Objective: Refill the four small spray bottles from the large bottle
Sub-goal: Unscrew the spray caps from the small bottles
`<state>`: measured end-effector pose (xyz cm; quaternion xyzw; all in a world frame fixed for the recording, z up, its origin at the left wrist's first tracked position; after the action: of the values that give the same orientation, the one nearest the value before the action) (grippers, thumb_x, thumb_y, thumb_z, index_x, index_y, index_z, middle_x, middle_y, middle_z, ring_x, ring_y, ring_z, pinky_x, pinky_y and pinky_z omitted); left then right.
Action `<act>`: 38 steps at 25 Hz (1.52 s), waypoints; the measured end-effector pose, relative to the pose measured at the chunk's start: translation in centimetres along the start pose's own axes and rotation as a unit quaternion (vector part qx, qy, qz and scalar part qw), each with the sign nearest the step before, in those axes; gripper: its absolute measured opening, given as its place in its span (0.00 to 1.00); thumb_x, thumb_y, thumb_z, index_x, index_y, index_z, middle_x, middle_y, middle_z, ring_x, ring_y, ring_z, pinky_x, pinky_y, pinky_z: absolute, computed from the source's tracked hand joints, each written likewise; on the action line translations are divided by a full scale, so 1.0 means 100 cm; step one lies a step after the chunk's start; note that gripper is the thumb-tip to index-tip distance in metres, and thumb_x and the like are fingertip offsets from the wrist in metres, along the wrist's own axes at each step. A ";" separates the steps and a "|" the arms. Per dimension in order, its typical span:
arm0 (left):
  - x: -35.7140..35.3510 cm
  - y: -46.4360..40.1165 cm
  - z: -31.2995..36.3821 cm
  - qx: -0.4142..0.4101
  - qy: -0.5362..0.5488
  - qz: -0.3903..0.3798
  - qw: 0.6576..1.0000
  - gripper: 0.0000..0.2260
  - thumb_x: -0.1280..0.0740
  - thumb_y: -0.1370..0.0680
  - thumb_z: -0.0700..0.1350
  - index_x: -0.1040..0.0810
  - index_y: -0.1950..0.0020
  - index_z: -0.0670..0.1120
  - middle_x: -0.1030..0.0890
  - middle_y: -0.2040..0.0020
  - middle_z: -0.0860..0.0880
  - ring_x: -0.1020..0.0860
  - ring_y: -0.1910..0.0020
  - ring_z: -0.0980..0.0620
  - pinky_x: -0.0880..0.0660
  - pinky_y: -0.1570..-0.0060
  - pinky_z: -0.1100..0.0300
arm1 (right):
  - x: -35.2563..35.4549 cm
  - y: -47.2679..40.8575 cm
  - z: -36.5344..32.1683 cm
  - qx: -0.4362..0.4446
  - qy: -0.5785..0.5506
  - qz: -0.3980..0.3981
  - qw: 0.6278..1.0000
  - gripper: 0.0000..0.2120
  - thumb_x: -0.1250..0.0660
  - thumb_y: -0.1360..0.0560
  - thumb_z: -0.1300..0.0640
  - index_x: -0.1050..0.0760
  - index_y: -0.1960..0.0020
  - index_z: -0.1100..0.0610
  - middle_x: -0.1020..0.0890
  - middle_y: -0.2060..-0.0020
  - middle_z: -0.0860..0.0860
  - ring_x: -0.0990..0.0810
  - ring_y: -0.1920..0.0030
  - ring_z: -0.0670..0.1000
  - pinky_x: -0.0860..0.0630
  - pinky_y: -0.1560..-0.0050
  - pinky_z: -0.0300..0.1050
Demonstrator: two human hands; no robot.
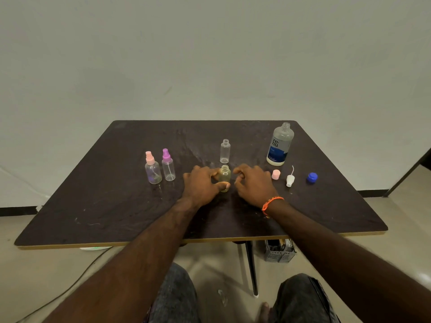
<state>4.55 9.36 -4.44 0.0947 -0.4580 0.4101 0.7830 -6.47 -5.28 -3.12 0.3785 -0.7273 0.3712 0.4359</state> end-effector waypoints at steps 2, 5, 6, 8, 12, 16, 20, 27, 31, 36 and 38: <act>0.002 -0.004 0.000 0.029 -0.021 0.015 0.999 0.12 0.26 0.25 0.60 0.15 0.46 0.56 0.16 0.53 0.57 0.22 0.43 0.50 0.34 0.44 0.47 | -0.012 -0.007 -0.012 -0.021 -0.089 -0.015 0.996 0.15 0.37 0.26 0.53 0.25 0.40 0.47 0.17 0.54 0.43 0.21 0.46 0.51 0.26 0.43 0.55; 0.005 -0.014 0.000 0.052 -0.052 0.032 0.997 0.12 0.27 0.24 0.59 0.16 0.42 0.57 0.15 0.51 0.55 0.23 0.41 0.48 0.34 0.44 0.48 | -0.025 -0.018 -0.020 -0.063 -0.200 -0.034 0.977 0.21 0.35 0.29 0.60 0.24 0.36 0.52 0.15 0.55 0.45 0.17 0.48 0.50 0.22 0.42 0.49; 0.005 -0.018 0.002 0.057 -0.061 0.032 0.996 0.11 0.28 0.23 0.58 0.16 0.44 0.56 0.15 0.51 0.54 0.24 0.41 0.47 0.35 0.44 0.48 | -0.027 -0.022 -0.021 -0.072 -0.208 -0.032 0.975 0.22 0.35 0.29 0.61 0.24 0.35 0.53 0.15 0.54 0.45 0.17 0.48 0.50 0.22 0.42 0.47; 0.005 -0.029 0.004 0.067 -0.080 0.035 0.994 0.09 0.29 0.22 0.57 0.17 0.48 0.54 0.15 0.51 0.52 0.24 0.41 0.46 0.34 0.42 0.48 | -0.030 -0.032 -0.024 -0.079 -0.223 -0.025 0.971 0.24 0.36 0.31 0.62 0.23 0.35 0.52 0.15 0.53 0.46 0.17 0.47 0.50 0.22 0.41 0.47; 0.003 -0.057 0.002 0.097 -0.090 0.048 0.990 0.09 0.31 0.21 0.55 0.19 0.55 0.51 0.16 0.53 0.49 0.23 0.43 0.43 0.31 0.42 0.45 | -0.036 -0.057 -0.029 -0.089 -0.251 -0.049 0.963 0.26 0.40 0.31 0.63 0.23 0.34 0.51 0.15 0.47 0.49 0.18 0.44 0.51 0.22 0.41 0.46; 0.004 -0.081 -0.007 0.124 -0.107 0.058 0.985 0.09 0.33 0.20 0.53 0.18 0.54 0.49 0.16 0.52 0.47 0.24 0.42 0.42 0.30 0.40 0.44 | -0.042 -0.078 -0.037 -0.063 -0.255 -0.065 0.963 0.25 0.43 0.35 0.62 0.23 0.41 0.51 0.16 0.47 0.50 0.19 0.45 0.55 0.22 0.44 0.48; 0.008 -0.096 -0.017 0.140 -0.114 0.045 0.982 0.10 0.30 0.21 0.54 0.17 0.51 0.48 0.16 0.50 0.46 0.23 0.42 0.42 0.28 0.40 0.44 | -0.043 -0.089 -0.041 -0.059 -0.265 -0.083 0.959 0.23 0.42 0.30 0.69 0.23 0.39 0.55 0.18 0.46 0.52 0.21 0.49 0.52 0.30 0.60 0.33; 0.027 -0.090 -0.005 0.145 -0.108 0.029 0.983 0.42 0.24 0.27 0.58 0.38 0.19 0.45 0.22 0.30 0.44 0.29 0.28 0.39 0.33 0.30 0.40 | -0.028 -0.070 -0.036 -0.086 -0.272 -0.027 0.958 0.24 0.37 0.29 0.68 0.25 0.34 0.58 0.18 0.41 0.54 0.21 0.39 0.53 0.25 0.38 0.45; 0.059 -0.075 0.006 0.059 -0.136 0.077 0.986 0.29 0.30 0.24 0.56 0.28 0.24 0.50 0.20 0.32 0.48 0.30 0.29 0.42 0.35 0.32 0.41 | -0.018 -0.050 -0.036 -0.083 -0.248 -0.017 0.965 0.21 0.36 0.29 0.64 0.23 0.38 0.54 0.17 0.48 0.48 0.19 0.44 0.51 0.23 0.40 0.46; 0.116 -0.056 -0.020 0.058 -0.339 -0.004 0.939 0.26 0.33 0.29 0.69 0.20 0.40 0.53 0.18 0.42 0.50 0.29 0.34 0.45 0.38 0.39 0.42 | -0.017 -0.029 -0.057 -0.045 -0.214 -0.028 0.975 0.16 0.35 0.29 0.60 0.21 0.43 0.50 0.17 0.53 0.44 0.18 0.49 0.49 0.22 0.42 0.48; 0.131 -0.051 -0.039 0.086 -0.362 -0.053 0.927 0.27 0.31 0.31 0.72 0.22 0.43 0.53 0.19 0.47 0.51 0.27 0.37 0.46 0.39 0.38 0.41 | -0.022 -0.024 -0.067 -0.031 -0.214 -0.040 0.976 0.16 0.35 0.28 0.59 0.22 0.42 0.50 0.17 0.53 0.43 0.19 0.50 0.47 0.23 0.41 0.46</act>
<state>13.97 15.35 4.90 0.3274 -0.6681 0.3437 0.5731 -1.31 0.00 -2.30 0.4639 -0.7992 0.2410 0.2966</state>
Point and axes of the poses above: each hand's wrist, its own y-axis away from the middle knuckle, its own x-axis out of the back of the hand, z = x × y, the point moved 2 cm from there along -y, towards the middle knuckle
